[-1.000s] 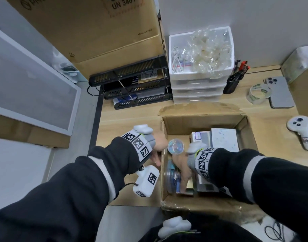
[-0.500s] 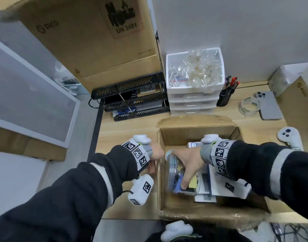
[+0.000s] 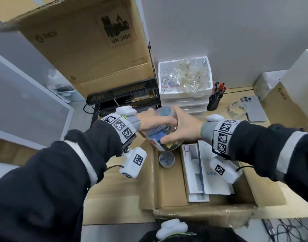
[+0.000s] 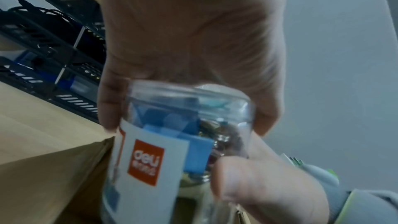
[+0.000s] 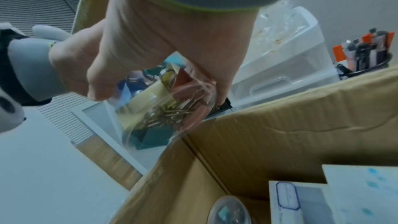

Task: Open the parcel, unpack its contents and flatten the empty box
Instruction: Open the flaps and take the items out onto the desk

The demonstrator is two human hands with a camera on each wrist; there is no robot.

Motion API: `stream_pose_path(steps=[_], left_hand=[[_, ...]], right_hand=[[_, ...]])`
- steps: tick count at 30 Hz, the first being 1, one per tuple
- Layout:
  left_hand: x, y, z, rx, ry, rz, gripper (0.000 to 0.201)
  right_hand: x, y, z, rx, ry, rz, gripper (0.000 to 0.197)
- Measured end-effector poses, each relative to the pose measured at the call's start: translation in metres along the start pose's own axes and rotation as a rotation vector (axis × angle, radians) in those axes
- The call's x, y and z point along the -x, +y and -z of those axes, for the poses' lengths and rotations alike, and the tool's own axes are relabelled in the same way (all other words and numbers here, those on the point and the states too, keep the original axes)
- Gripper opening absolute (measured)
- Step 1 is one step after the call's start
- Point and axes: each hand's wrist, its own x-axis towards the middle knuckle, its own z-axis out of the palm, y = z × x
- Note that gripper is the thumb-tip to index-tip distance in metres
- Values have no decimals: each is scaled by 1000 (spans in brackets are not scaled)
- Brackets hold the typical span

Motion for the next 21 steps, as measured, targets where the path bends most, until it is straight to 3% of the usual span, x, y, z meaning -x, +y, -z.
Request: stream_pose_path(steps=[2,4,7,9,11,14,17,19,21], left_hand=[[-2,-12,2,-98,66,7,87],[-1,-26,4,-196,165,4,88],[2,-54,15,-197,257,39,94],[4,-68,18,-136,318,68,100],[5,-87,15,-91,353,114,103],[5,-113,4,-65,405,163,110],[1,-142,-14,-61,425,240,106],[-6,-160,-32,-92,418,277,101],[-9,-169,-47,-110,439,291,96]], right_hand=[[-2,7,-9,141,-101,0,113],[-8,21,-14,480,-205,13,111],[-18,31,-23,908,-98,138,65],[-18,34,-33,1004,51,327,36],[-18,38,-48,1012,19,413,20],[-13,56,-69,1101,-238,91,25],[-18,77,-90,1234,-380,-192,41],[-23,93,-102,1227,-388,-284,46],[-24,106,-104,1215,-340,-270,53]])
